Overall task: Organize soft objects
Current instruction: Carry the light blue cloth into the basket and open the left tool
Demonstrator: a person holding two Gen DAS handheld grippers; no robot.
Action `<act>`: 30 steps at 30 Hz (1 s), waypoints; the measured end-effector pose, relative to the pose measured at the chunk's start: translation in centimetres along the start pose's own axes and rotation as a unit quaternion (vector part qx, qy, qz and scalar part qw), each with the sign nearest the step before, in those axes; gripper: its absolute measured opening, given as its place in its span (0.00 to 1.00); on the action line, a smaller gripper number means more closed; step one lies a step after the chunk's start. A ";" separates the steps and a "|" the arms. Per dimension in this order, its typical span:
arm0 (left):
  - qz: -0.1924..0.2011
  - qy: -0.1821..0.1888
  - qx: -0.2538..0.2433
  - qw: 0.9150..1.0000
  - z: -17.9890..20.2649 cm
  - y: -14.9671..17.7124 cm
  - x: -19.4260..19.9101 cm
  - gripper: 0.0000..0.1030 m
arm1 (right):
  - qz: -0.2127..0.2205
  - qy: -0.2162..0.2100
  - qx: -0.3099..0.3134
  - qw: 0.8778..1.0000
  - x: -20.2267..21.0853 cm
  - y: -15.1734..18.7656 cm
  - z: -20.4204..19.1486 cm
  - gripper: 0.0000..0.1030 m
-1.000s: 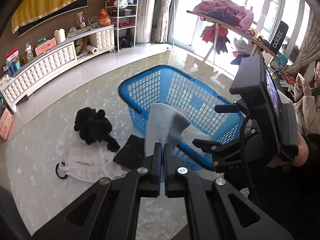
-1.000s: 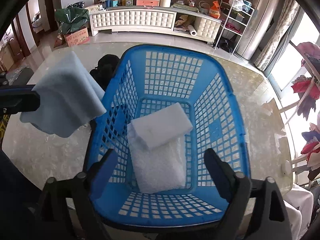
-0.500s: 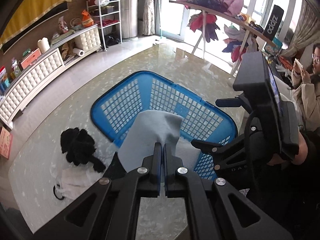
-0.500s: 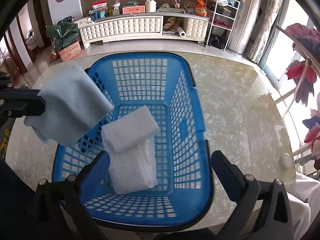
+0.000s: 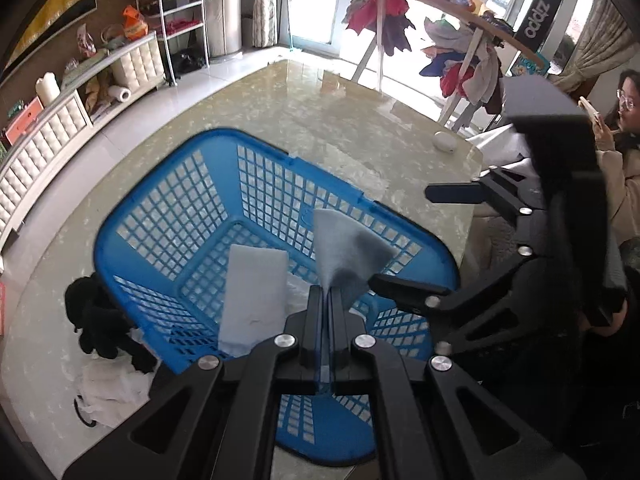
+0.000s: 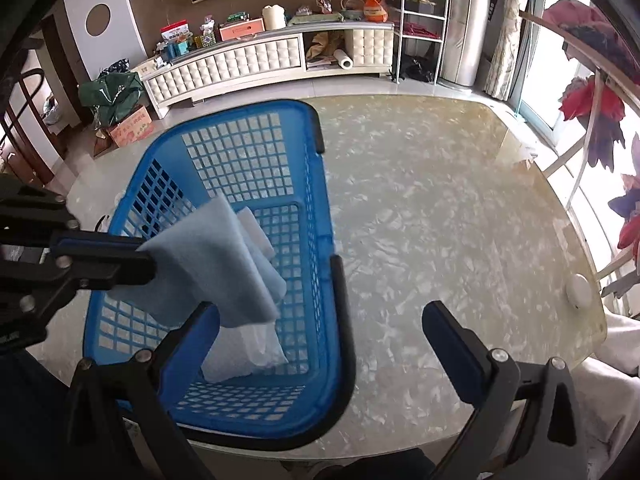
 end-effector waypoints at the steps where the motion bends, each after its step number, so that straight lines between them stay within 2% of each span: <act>1: -0.003 0.001 0.002 1.000 -0.2 0.0 -0.4 0.01 | -0.002 -0.001 0.000 1.000 0.0 0.1 0.0 0.99; 5: -0.029 0.001 0.017 0.999 -1.3 0.1 -2.8 0.01 | -0.009 -0.007 0.003 1.000 -0.1 0.3 0.0 0.99; 8: -0.060 -0.023 0.028 0.998 -2.9 0.7 -5.0 0.02 | -0.012 -0.008 0.007 1.000 0.0 0.2 -0.4 0.99; 10: -0.075 -0.049 0.028 0.996 -3.8 1.2 -6.0 0.18 | -0.014 -0.009 0.007 1.000 -0.1 0.2 -0.5 0.99; 12: -0.080 -0.064 0.026 0.994 -4.2 1.4 -6.2 0.60 | -0.017 -0.008 0.007 1.000 -0.3 0.2 -0.2 0.99; 14: -0.078 -0.075 0.024 0.994 -4.1 1.3 -6.0 0.64 | -0.021 -0.008 0.006 1.000 -0.4 0.3 -0.1 0.99; 16: -0.073 -0.074 0.024 0.994 -3.9 1.1 -5.8 0.75 | -0.022 -0.007 0.007 1.000 -0.3 0.4 -0.1 0.99; 20: -0.056 -0.083 0.022 0.995 -3.9 0.5 -4.8 0.80 | -0.023 -0.006 0.007 1.000 -0.3 0.4 -0.2 0.99; 27: -0.036 -0.092 0.038 0.994 -5.0 1.0 -2.6 0.81 | -0.019 -0.007 0.014 1.000 -0.2 0.2 -0.6 0.99; 30: -0.026 -0.091 0.038 0.995 -4.9 1.3 -1.4 0.89 | -0.013 -0.009 0.020 1.000 0.1 0.1 -1.1 0.99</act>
Point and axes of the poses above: each gripper's, at about its wrist camera, not at the fingertips, and x roughly against the way its jaws point, z to its right, y to its underside, the point moved 7 cm from there along -x, roughly the way its jaws point, and after that the axes turned 7 degrees about -z, right-handed, at the moved point
